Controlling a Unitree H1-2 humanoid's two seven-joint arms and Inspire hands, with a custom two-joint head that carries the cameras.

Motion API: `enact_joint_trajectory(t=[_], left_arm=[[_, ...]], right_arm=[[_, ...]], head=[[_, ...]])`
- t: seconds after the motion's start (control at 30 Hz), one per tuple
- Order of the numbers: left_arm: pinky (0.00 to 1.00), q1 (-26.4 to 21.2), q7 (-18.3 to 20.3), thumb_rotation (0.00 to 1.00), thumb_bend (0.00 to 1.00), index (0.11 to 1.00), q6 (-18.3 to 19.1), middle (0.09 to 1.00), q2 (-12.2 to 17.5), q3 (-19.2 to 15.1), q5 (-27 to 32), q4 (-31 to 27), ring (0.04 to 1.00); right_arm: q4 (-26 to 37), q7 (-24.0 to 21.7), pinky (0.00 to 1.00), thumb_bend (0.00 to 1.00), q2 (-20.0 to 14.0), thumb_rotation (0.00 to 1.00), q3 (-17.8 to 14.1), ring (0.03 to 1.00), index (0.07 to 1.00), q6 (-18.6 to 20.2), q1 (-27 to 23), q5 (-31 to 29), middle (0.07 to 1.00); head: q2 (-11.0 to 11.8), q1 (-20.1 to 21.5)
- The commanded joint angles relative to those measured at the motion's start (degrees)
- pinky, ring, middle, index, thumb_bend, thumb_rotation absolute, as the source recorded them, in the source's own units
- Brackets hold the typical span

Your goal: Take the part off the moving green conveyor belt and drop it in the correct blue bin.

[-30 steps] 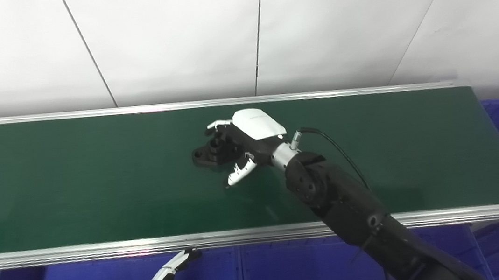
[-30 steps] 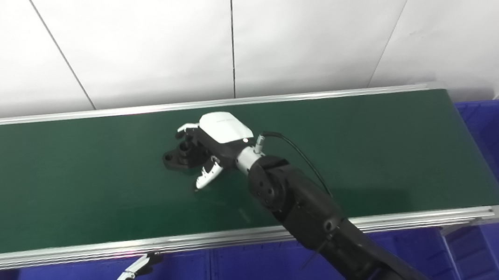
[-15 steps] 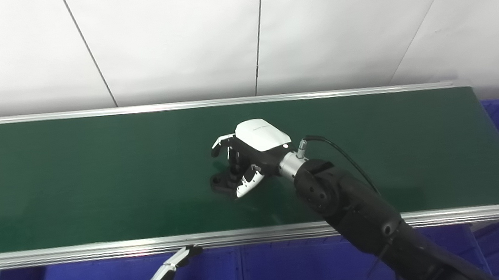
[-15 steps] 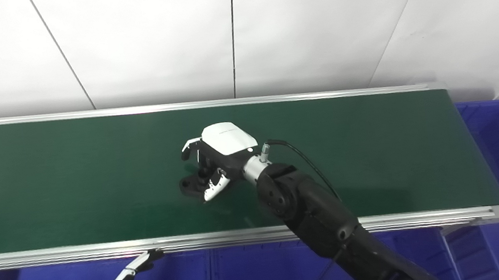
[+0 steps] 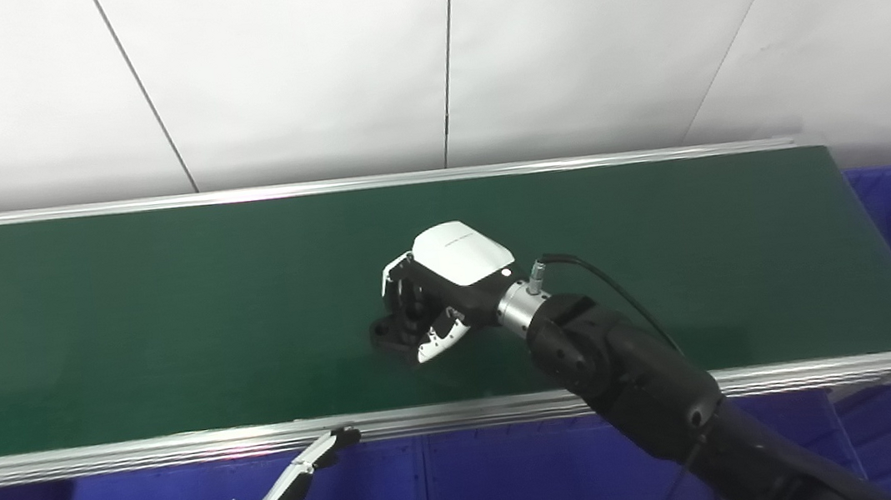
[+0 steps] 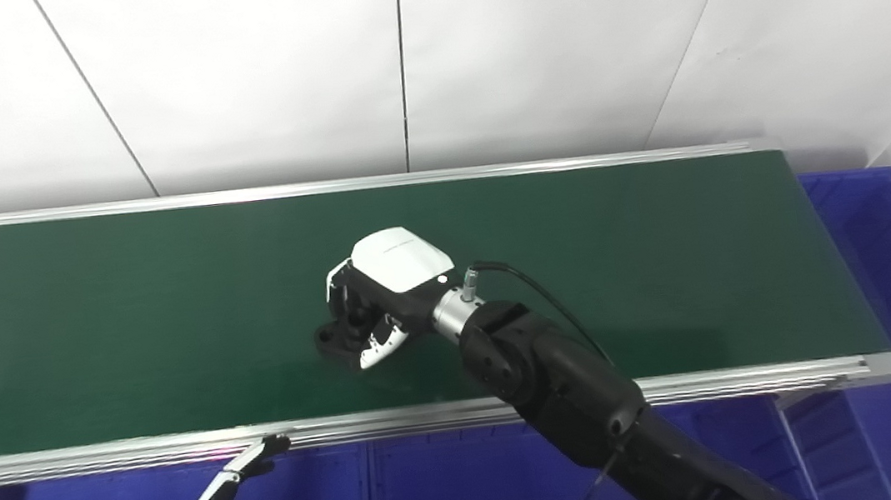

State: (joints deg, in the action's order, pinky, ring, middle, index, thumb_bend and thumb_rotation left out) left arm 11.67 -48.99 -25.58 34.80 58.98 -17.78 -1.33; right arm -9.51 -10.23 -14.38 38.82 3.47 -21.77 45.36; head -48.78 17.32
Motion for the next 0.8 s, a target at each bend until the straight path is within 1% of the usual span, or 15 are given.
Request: enact_joint_trajectory(t=[0.0,0.03,0.17,0.23,0.33,0.4,0.43,0.47,0.5,0.53,0.6,0.63,0.67,0.77], left_arm=[[0.78,0.4,-0.6,0.28,0.62,0.839,-1.3,0.877,0.0,-0.4,-0.9,-1.5,0.853],[0.78,0.5,-0.5,0.27,0.63,0.834,-1.3,0.872,0.0,-0.5,-1.0,-1.6,0.846],[0.78,0.5,-0.7,0.27,0.62,0.834,-1.3,0.870,-0.1,-0.7,-1.4,-1.5,0.845],[0.78,0.6,-0.3,0.26,0.62,0.832,-1.3,0.871,-0.1,-0.8,-0.9,-1.7,0.847],[0.78,0.9,0.7,0.25,0.62,0.828,-1.3,0.870,-0.2,-1.3,0.2,-2.1,0.849],[0.78,0.9,0.8,0.26,0.62,0.830,-1.3,0.871,-0.2,-1.4,0.1,-2.1,0.849],[0.77,1.0,0.9,0.26,0.62,0.830,-1.3,0.872,-0.2,-1.5,0.0,-2.1,0.848],[0.77,1.1,1.1,0.26,0.62,0.830,-1.3,0.872,-0.2,-1.6,-0.1,-2.2,0.848],[0.78,1.1,1.4,0.26,0.62,0.832,-1.3,0.874,-0.1,-1.8,-0.1,-2.3,0.849],[0.78,1.3,1.6,0.26,0.62,0.833,-1.3,0.874,-0.1,-1.9,-0.1,-2.4,0.849],[0.78,1.4,1.9,0.25,0.62,0.834,-1.3,0.875,0.1,-2.0,0.4,-2.8,0.851],[0.78,1.4,2.1,0.24,0.62,0.832,-1.3,0.874,0.1,-2.1,0.6,-2.9,0.850],[0.78,1.5,2.3,0.24,0.62,0.831,-1.3,0.873,0.2,-2.3,0.7,-3.1,0.849],[0.78,2.0,3.0,0.23,0.62,0.830,-1.3,0.871,0.4,-3.1,0.8,-3.8,0.848]], right_arm=[[0.2,-1.1,0.36,0.51,0.0,0.00,1.0,0.390,0.526,-1.4,2.2,1.5,0.506],[1.0,-1.0,0.35,0.51,0.1,0.00,0.5,0.385,0.531,-1.1,2.6,1.0,0.502],[5.1,-0.8,0.32,0.51,0.5,0.00,-1.8,0.367,0.551,-0.6,4.1,-0.4,0.481],[8.2,-0.6,0.28,0.51,0.7,0.00,-3.5,0.350,0.554,0.0,5.3,-0.5,0.466],[15.1,-2.7,0.27,0.51,0.7,0.00,-5.5,0.346,0.551,2.3,6.9,0.2,0.456],[19.1,-4.1,0.30,0.51,0.9,0.00,-7.0,0.352,0.550,3.3,8.0,0.3,0.459],[20.7,-4.7,0.29,0.51,1.1,0.00,-7.7,0.348,0.547,3.7,8.4,0.4,0.453],[23.6,-5.0,0.28,0.51,1.2,0.00,-8.8,0.346,0.546,4.3,9.4,0.4,0.452],[26.2,-5.2,0.25,0.51,1.3,0.00,-9.8,0.371,0.511,4.7,10.4,0.4,0.483],[27.8,-5.4,0.22,0.52,1.4,0.00,-10.4,0.386,0.494,4.9,11.1,0.6,0.496],[32.3,-6.4,0.22,0.52,1.7,0.00,-11.9,0.390,0.489,6.2,13.3,0.6,0.499],[34.5,-6.9,0.20,0.52,1.9,0.00,-12.6,0.296,0.487,6.7,14.4,0.3,0.483],[36.8,-7.4,0.19,0.53,2.0,0.00,-13.3,0.269,0.486,7.0,15.6,0.1,0.477],[41.8,-8.1,0.21,0.53,2.2,0.00,-14.7,0.274,0.485,7.0,18.9,0.3,0.474]], head=[[0.0,-0.1],[-0.1,-0.1],[-0.2,-0.1],[-0.2,-0.1],[-0.5,0.0],[-0.5,-0.1],[-0.5,-0.1],[-0.5,0.0],[-0.7,-0.1],[-0.9,0.1],[-1.1,0.1],[-1.4,0.3],[-1.4,0.4],[-2.1,0.8]])
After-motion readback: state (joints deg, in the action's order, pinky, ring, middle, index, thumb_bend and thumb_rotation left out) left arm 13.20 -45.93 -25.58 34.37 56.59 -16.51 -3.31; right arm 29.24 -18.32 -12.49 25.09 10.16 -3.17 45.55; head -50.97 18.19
